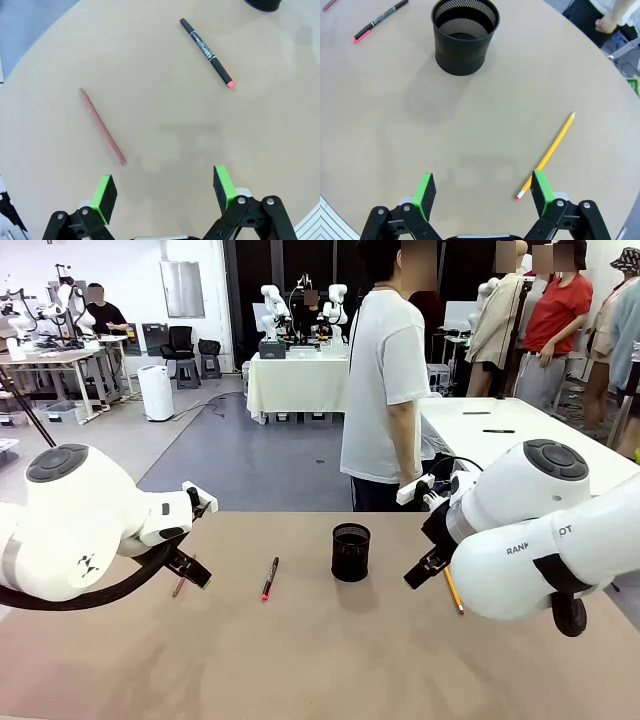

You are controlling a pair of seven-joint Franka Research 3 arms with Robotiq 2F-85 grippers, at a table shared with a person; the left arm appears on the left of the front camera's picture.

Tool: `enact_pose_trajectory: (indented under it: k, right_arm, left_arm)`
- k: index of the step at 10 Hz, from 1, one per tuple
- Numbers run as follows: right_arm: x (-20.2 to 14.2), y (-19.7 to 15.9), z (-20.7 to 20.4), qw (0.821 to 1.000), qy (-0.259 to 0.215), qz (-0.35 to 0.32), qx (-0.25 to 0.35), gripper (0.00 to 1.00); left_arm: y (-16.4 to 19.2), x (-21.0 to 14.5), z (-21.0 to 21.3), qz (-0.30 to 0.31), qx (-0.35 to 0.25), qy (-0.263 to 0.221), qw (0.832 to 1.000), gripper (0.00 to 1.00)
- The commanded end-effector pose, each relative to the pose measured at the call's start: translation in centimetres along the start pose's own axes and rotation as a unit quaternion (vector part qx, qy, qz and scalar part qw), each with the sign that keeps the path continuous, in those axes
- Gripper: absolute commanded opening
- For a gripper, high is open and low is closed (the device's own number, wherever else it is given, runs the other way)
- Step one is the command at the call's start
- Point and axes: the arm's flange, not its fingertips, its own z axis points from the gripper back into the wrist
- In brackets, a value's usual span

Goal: Place the pens into the pen holder.
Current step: Pick up a writing instrument from the table and place it into the Pen holder.

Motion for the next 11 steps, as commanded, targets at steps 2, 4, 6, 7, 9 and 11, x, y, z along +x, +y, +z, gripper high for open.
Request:
enact_pose_trajectory:
  k: [2,4,6,7,9,11]
  right_arm:
    - [0.0,0.0,0.0,1.000,0.000,0.000,0.000,1.00]
    - [0.0,0.0,0.0,1.000,0.000,0.000,0.000,1.00]
    - [0.0,0.0,0.0,1.000,0.000,0.000,0.000,1.00]
    - [0.0,0.0,0.0,1.000,0.000,0.000,0.000,1.00]
    - [0.0,0.0,0.0,1.000,0.000,0.000,0.000,1.00]
    - [1.2,1.1,0.7,0.997,0.003,-0.012,0.073,1.00]
  left_arm:
    - [0.0,0.0,0.0,0.000,0.000,0.000,1.000,1.00]
    - [0.0,0.0,0.0,0.000,0.000,0.000,1.000,1.00]
    - [0.0,0.0,0.0,0.000,0.000,0.000,1.000,1.00]
    - [0.0,0.0,0.0,0.000,0.000,0.000,1.000,1.00]
    - [0.1,0.4,0.7,-0.046,0.002,-0.046,0.998,1.00]
    - [-1.4,0.4,3.1,-0.110,0.004,-0.077,0.991,1.00]
